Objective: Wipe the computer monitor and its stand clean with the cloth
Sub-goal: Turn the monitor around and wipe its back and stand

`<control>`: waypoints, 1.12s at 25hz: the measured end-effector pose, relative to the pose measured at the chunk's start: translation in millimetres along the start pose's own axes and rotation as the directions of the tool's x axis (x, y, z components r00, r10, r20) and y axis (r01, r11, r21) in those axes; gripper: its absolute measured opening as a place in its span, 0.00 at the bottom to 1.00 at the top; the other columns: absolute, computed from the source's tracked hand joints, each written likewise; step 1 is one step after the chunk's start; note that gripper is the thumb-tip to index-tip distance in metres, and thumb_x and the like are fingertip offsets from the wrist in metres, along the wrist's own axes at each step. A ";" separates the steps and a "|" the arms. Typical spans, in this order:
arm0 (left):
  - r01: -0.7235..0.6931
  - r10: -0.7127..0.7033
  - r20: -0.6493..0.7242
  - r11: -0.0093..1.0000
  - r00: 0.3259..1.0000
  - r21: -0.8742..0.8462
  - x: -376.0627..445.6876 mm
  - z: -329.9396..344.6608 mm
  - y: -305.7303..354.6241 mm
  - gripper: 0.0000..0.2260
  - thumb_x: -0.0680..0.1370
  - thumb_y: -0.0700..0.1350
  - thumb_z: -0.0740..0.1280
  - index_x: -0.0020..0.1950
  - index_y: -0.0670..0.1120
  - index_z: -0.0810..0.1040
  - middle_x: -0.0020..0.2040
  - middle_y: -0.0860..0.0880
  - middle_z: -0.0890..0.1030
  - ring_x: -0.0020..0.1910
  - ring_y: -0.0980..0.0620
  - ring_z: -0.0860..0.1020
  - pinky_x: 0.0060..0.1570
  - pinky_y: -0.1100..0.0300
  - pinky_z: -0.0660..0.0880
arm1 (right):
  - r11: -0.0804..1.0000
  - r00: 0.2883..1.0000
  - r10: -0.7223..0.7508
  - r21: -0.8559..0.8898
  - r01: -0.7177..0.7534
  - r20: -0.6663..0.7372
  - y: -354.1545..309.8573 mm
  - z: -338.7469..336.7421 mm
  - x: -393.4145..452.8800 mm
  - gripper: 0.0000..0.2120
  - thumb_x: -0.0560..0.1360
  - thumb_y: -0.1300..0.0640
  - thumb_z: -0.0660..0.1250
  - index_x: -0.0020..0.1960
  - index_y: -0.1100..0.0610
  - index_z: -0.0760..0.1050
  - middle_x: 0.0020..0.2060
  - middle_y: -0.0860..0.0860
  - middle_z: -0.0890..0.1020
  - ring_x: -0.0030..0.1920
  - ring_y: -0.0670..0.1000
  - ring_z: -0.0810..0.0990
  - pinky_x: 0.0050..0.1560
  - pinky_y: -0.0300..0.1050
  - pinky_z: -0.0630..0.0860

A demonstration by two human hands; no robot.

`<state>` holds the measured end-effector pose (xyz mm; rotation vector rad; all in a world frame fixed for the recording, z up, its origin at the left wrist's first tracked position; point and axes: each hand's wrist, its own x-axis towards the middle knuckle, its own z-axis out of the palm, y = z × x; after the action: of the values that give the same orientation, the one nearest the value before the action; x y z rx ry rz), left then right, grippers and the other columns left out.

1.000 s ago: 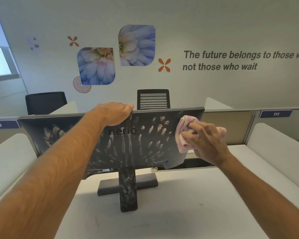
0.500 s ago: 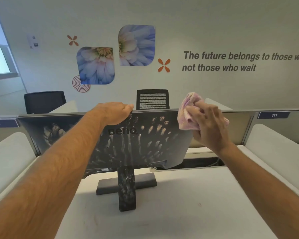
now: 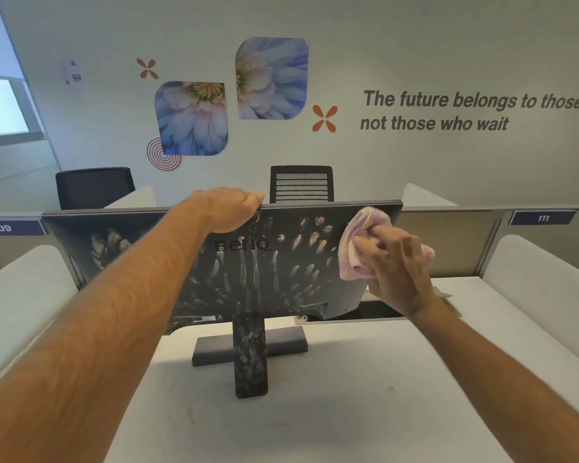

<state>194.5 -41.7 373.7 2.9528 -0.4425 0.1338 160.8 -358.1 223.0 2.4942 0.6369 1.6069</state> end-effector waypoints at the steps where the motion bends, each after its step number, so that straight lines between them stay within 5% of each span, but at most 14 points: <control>1: 0.001 -0.001 -0.002 1.000 1.000 0.004 -0.2 0.3 0.2 0.26 0.86 0.58 0.44 0.78 0.47 0.63 0.79 0.45 0.64 0.76 0.43 0.63 0.75 0.50 0.56 | 0.999 0.999 -0.041 -0.021 0.042 0.034 -4.2 7.9 -10.1 0.28 0.66 0.58 0.77 0.64 0.52 0.73 0.63 0.57 0.69 0.61 0.60 0.71 0.54 0.57 0.74; 5: -0.002 0.002 -0.013 1.000 1.000 0.021 -0.1 -1.9 1.0 0.26 0.86 0.57 0.43 0.78 0.47 0.64 0.78 0.45 0.65 0.76 0.44 0.64 0.74 0.50 0.57 | 0.979 0.936 -0.198 0.002 0.206 0.290 -18.0 21.1 -53.1 0.33 0.62 0.57 0.80 0.65 0.52 0.73 0.62 0.58 0.70 0.58 0.61 0.71 0.51 0.58 0.79; 10: 0.013 -0.012 -0.020 0.999 1.000 0.031 0.4 -1.9 0.2 0.26 0.86 0.57 0.44 0.78 0.46 0.64 0.78 0.44 0.65 0.75 0.43 0.64 0.73 0.50 0.57 | 0.995 0.990 0.078 0.053 -0.085 0.122 -32.7 28.1 -46.8 0.37 0.61 0.58 0.82 0.66 0.54 0.68 0.63 0.58 0.69 0.57 0.60 0.71 0.50 0.55 0.78; 14: 0.021 -0.020 -0.027 0.999 0.999 0.048 4.0 0.1 -0.7 0.27 0.85 0.58 0.43 0.78 0.46 0.64 0.78 0.45 0.65 0.76 0.44 0.64 0.74 0.49 0.57 | 0.997 0.929 -0.079 0.046 0.067 0.362 -39.1 42.4 -80.5 0.35 0.63 0.58 0.79 0.67 0.52 0.70 0.63 0.58 0.72 0.57 0.61 0.74 0.50 0.57 0.80; 20: 0.022 -0.021 -0.023 0.999 1.000 0.044 5.2 1.6 -3.7 0.27 0.85 0.58 0.43 0.78 0.47 0.64 0.78 0.45 0.65 0.75 0.43 0.64 0.74 0.48 0.57 | 0.986 0.918 0.113 0.067 -0.150 0.380 -53.9 48.1 -82.9 0.36 0.62 0.57 0.81 0.66 0.53 0.70 0.63 0.58 0.73 0.57 0.61 0.77 0.50 0.57 0.80; 25: 0.025 -0.024 -0.021 0.999 0.999 0.038 6.5 1.8 -2.5 0.27 0.85 0.58 0.43 0.77 0.46 0.65 0.77 0.44 0.66 0.74 0.43 0.65 0.73 0.48 0.58 | 0.988 0.765 0.036 0.091 -0.122 0.643 -64.0 60.9 -108.7 0.38 0.58 0.53 0.85 0.64 0.50 0.73 0.62 0.55 0.77 0.54 0.60 0.81 0.47 0.54 0.83; 28: 0.025 -0.024 -0.018 0.999 1.000 0.039 6.3 2.7 -3.8 0.27 0.85 0.59 0.43 0.77 0.46 0.65 0.77 0.44 0.67 0.74 0.43 0.65 0.73 0.48 0.58 | 0.981 0.751 0.089 0.073 -0.180 0.654 -65.2 62.2 -111.2 0.37 0.57 0.53 0.85 0.63 0.51 0.75 0.61 0.57 0.79 0.52 0.61 0.82 0.46 0.55 0.83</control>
<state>201.8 -40.3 371.2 2.9916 -0.4060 0.1674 158.2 -335.3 81.7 2.9815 0.4717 0.6172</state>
